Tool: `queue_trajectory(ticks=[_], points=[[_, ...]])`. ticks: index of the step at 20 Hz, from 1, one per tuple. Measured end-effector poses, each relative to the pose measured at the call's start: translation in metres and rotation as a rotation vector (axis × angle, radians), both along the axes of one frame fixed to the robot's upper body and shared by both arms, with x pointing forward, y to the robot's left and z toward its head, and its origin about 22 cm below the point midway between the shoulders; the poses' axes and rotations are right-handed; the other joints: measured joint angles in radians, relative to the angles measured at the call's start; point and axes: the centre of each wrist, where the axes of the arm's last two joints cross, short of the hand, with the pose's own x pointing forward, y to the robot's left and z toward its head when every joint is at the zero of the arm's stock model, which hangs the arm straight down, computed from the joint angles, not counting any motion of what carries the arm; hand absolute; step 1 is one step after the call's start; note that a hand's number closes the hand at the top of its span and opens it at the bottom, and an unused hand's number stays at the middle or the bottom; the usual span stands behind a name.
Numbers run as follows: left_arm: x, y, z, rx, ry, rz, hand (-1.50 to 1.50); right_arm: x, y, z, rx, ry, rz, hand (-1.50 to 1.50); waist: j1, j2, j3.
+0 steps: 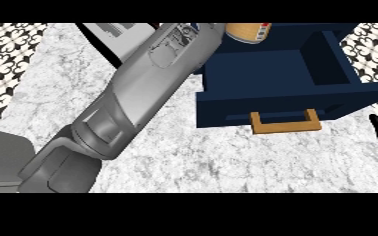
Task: Pick up the can, place it into the drawer and close the drawer
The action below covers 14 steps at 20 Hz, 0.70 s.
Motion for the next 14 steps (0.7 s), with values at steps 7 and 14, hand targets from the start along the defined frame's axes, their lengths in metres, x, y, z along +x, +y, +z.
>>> queue_trajectory(ticks=[7,14], points=[[0.007,0.001,-0.015,0.024,0.028,0.02,1.5,0.005,0.004,0.008,-0.01,-0.008,0.006,-1.5,-0.019,0.006,0.0],[0.01,0.001,-0.029,0.067,0.004,0.056,1.5,0.012,0.007,0.005,-0.015,-0.015,0.013,-1.5,-0.033,0.01,0.001]])
